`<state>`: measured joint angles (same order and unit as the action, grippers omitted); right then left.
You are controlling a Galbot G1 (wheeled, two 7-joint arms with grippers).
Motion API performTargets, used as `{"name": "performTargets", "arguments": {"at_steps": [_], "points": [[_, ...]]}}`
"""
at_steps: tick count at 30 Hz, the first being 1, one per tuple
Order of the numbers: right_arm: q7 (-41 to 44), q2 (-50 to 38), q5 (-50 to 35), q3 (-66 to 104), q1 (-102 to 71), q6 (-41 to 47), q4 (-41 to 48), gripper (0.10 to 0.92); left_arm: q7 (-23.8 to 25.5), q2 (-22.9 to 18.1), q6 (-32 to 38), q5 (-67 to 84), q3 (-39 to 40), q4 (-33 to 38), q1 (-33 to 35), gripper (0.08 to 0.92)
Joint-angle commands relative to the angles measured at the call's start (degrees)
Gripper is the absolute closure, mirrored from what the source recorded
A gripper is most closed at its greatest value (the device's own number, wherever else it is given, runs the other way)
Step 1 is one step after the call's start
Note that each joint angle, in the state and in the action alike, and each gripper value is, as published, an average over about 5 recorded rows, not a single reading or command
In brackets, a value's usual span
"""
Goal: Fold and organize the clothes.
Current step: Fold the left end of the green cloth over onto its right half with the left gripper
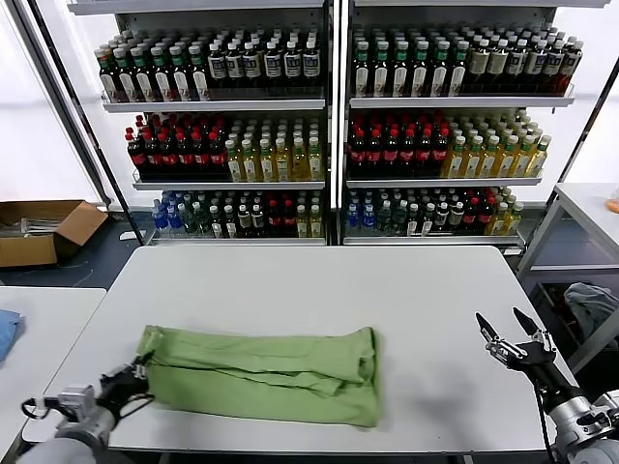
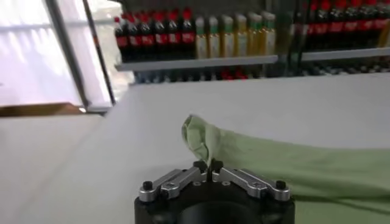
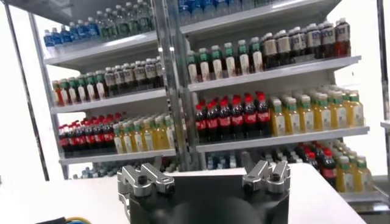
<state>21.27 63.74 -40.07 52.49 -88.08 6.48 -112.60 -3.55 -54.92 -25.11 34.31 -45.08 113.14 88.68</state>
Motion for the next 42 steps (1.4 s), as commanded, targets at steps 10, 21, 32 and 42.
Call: {"name": "performTargets", "arguments": {"at_steps": [10,21,32,42], "points": [[-1.0,-2.1,-0.7,0.6,-1.2,-0.1,-2.4,0.203,7.0,12.4,0.3,5.9,-18.0,-5.1,-4.0,0.907],[-0.8,-3.6,-1.0,1.7,-3.1,-0.7,-2.4,0.203,-0.5,0.4,-2.8,8.4,-3.6,14.0,-4.7,0.907],[-1.6,-4.7,-0.2,-0.8,-1.3,0.4,-3.5,0.203,-2.5,-14.0,-0.9,4.3,11.6,14.0,-5.9,0.907],[-1.8,-4.2,0.2,-1.0,-2.1,1.0,-5.0,0.203,-3.2,-17.7,-0.8,2.3,20.2,8.6,-5.5,0.907]]}}
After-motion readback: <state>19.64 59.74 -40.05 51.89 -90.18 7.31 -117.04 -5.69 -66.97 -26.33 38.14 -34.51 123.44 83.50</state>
